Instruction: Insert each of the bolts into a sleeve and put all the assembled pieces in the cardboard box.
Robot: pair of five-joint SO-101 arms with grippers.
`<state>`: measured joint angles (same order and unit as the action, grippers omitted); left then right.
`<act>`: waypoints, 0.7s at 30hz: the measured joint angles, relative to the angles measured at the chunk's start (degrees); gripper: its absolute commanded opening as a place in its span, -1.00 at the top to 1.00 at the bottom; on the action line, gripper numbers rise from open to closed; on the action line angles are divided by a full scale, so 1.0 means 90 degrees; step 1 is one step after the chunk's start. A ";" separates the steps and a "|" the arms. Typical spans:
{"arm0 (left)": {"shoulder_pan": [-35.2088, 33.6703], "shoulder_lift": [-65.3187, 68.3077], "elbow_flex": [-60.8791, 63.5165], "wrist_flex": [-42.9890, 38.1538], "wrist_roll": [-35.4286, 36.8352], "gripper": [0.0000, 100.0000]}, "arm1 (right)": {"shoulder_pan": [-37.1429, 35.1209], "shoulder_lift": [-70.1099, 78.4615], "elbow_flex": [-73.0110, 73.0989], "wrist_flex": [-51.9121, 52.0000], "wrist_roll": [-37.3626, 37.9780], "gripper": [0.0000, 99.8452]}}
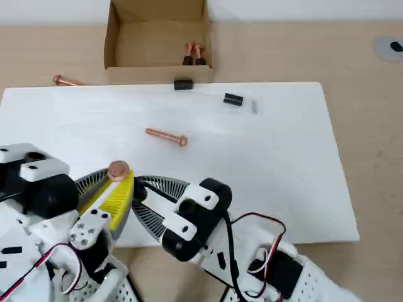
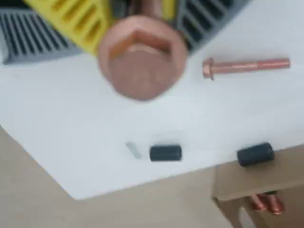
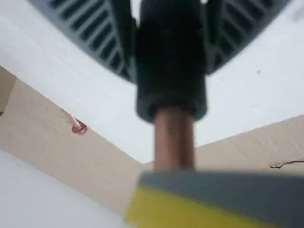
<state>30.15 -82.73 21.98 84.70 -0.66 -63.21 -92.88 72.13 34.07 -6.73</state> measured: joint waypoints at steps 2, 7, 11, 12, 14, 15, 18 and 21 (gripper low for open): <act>0.0274 0.0000 0.0000 0.0147 -0.0010 0.87 | -0.0010 -0.0020 0.0000 0.0000 0.0000 0.98; 0.0615 0.0000 0.0000 0.0488 0.0684 0.72 | 0.0029 -0.0010 0.0000 0.0000 -0.0010 0.98; 0.0684 -0.0010 -0.0010 0.0762 0.1065 0.71 | 0.0039 -0.0010 0.0010 0.0000 -0.0010 0.98; 0.0684 -0.0010 -0.0010 0.0801 0.1074 0.71 | 0.0039 -0.0010 0.0010 0.0000 -0.0010 0.98; 0.0684 -0.0010 -0.0010 0.0928 0.0996 0.71 | 0.0039 -0.0010 0.0010 0.0000 -0.0010 0.98; 0.0684 -0.0010 -0.0010 0.0957 0.0938 0.71 | 0.0039 0.0000 0.0010 0.0000 -0.0010 0.98; 0.0342 -0.0010 -0.0029 0.0977 0.0684 0.71 | 0.0078 0.0000 0.0010 0.0000 -0.0010 0.98; -0.0166 0.0000 -0.0156 0.0977 0.0293 0.71 | 0.0332 0.0000 0.0010 0.0000 0.0000 0.98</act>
<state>28.66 -82.73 20.57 93.49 1.98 -60.22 -92.88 72.22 34.07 -6.73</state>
